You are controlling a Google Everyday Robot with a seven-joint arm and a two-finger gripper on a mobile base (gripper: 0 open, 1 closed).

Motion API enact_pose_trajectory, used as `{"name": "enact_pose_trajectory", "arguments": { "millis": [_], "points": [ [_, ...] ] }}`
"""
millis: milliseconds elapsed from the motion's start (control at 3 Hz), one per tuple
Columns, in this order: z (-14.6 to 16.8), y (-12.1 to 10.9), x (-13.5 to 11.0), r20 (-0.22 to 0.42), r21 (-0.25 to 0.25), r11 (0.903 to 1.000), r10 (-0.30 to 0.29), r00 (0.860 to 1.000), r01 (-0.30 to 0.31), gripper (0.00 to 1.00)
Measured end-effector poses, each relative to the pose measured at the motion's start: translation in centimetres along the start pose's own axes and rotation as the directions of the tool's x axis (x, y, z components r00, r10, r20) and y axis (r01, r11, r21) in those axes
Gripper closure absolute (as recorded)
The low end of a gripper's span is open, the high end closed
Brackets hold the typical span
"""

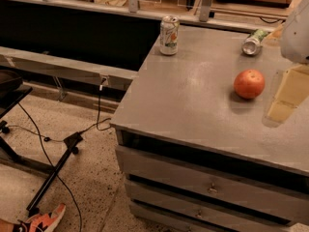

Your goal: Move apple near 7up can

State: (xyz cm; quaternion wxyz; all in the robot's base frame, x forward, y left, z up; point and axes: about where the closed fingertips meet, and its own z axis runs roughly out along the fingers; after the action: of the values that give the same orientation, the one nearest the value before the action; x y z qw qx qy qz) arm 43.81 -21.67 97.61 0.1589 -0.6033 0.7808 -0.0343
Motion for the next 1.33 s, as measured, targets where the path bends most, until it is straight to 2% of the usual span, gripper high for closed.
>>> {"name": "enact_pose_trajectory", "arguments": {
  "millis": [333, 667, 1000, 1333],
  "points": [
    [0.0, 0.0, 0.0, 0.0, 0.0, 1.0, 0.0, 1.0, 0.0, 0.0],
    [-0.1, -0.5, 0.3, -0.009, -0.007, 0.9976, 0.069, 0.998, -0.069, 0.0],
    [0.8, -4.5, 2.7, -0.034, 0.033, 0.9856, 0.167, 0.985, -0.166, 0.0],
    [2.5, -8.9, 6.5, -0.039, 0.084, 0.9626, 0.262, 0.964, -0.258, 0.0]
  ]
}}
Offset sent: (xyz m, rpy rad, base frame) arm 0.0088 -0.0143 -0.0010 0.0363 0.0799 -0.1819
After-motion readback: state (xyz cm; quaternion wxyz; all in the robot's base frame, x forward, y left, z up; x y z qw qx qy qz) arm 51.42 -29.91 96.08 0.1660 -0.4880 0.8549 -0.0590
